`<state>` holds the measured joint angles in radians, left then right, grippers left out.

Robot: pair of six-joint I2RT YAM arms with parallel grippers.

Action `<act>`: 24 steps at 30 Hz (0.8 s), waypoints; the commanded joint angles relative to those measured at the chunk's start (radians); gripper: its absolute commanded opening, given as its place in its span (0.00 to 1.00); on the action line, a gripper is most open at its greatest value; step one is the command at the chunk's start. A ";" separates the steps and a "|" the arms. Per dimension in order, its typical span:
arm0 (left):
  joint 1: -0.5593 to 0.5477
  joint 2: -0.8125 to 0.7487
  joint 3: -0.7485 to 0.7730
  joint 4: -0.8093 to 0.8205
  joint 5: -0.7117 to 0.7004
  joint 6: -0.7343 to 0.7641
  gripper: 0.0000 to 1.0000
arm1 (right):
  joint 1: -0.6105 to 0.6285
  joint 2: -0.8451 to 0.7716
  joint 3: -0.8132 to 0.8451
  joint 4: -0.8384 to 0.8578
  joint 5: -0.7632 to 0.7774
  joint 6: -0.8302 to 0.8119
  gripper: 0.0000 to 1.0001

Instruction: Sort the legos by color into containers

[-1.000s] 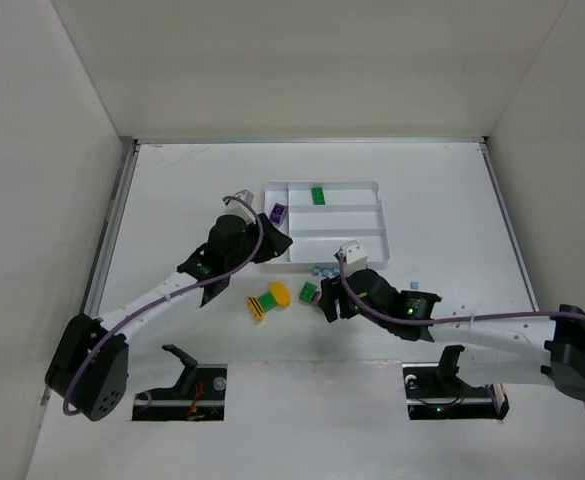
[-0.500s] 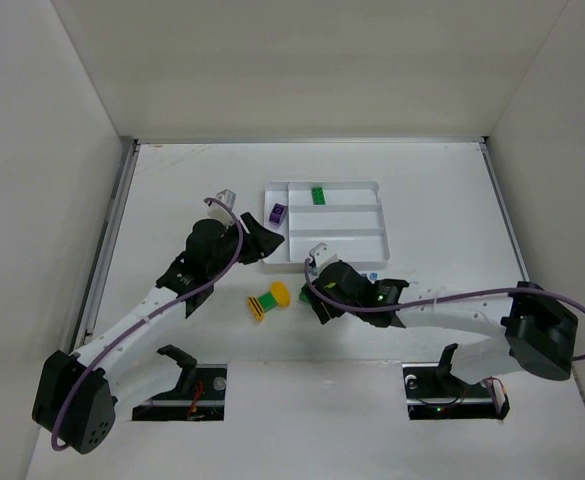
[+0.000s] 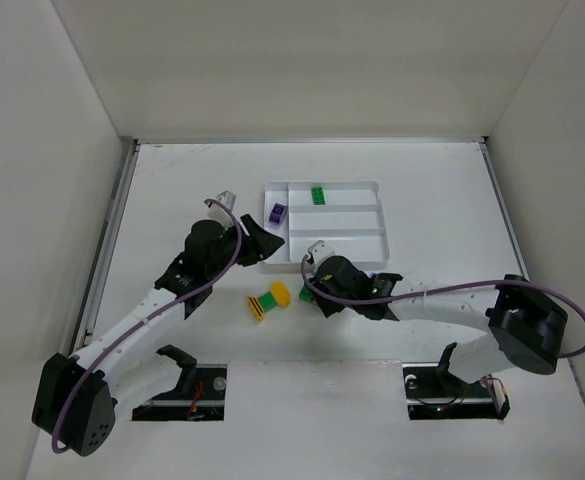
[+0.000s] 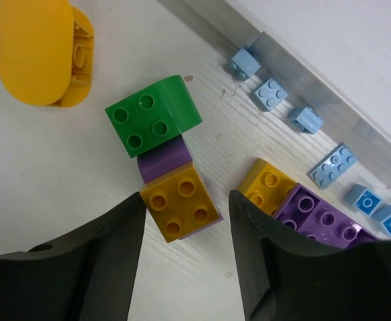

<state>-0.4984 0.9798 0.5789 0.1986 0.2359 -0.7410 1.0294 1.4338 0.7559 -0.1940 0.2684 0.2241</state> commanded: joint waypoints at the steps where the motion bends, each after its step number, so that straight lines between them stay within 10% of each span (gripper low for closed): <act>1: 0.005 -0.007 -0.005 0.028 0.014 0.003 0.44 | -0.010 0.004 0.040 0.054 -0.011 -0.017 0.56; 24: -0.032 -0.095 -0.019 0.194 -0.108 -0.044 0.50 | -0.208 -0.302 -0.023 0.203 -0.274 0.219 0.26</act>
<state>-0.5171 0.9478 0.5762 0.2577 0.1802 -0.7597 0.8787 1.1934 0.7425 -0.1066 0.0929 0.3378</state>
